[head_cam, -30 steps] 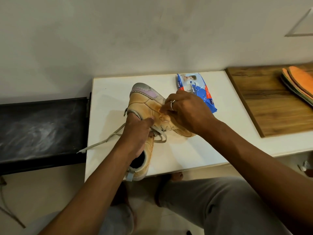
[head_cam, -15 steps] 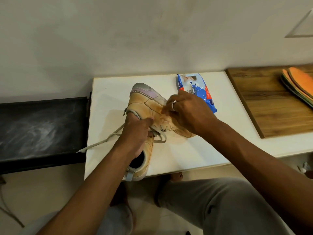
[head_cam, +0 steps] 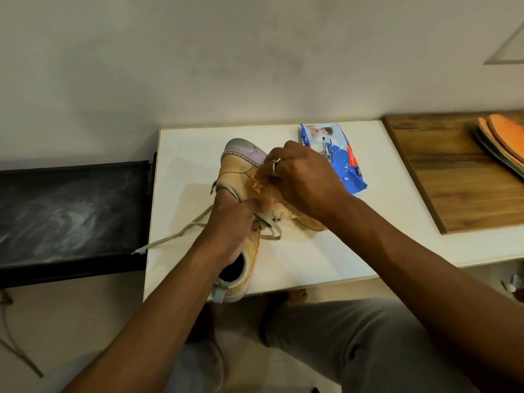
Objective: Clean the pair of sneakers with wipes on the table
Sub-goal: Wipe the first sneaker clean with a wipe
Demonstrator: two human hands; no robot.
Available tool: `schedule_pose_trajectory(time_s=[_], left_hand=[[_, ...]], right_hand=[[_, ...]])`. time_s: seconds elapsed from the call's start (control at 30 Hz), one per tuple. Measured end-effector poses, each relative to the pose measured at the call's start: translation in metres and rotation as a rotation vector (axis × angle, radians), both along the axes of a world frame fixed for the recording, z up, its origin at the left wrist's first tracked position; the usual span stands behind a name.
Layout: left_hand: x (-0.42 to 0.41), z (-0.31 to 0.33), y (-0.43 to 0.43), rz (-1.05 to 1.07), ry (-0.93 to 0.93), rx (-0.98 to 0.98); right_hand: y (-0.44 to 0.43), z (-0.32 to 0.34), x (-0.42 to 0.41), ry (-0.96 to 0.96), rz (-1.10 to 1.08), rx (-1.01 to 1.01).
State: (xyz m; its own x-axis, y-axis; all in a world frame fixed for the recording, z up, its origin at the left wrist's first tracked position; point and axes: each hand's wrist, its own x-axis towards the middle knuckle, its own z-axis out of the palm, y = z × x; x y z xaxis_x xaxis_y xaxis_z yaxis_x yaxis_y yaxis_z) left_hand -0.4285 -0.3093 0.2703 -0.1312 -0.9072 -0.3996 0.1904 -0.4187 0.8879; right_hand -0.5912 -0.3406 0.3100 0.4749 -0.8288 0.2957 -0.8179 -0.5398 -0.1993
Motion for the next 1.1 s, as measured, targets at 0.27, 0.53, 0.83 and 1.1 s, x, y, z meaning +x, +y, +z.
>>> schedule_pose_trajectory(time_s=[0.27,0.53,0.83,1.1], left_hand=[[-0.002,0.001,0.002,0.028,-0.003,0.011],[0.0,0.003,0.0,-0.015,-0.001,0.02],[-0.002,0.007,0.001,0.029,0.029,0.029],[-0.001,0.008,0.002,-0.045,0.033,0.015]], right_hand=[[0.02,0.003,-0.035,0.099,0.019,0.097],[-0.006,-0.003,0.006,0.014,-0.013,-0.046],[0.021,0.0,-0.034,0.059,0.009,0.098],[0.01,-0.007,-0.011,-0.013,-0.022,0.013]])
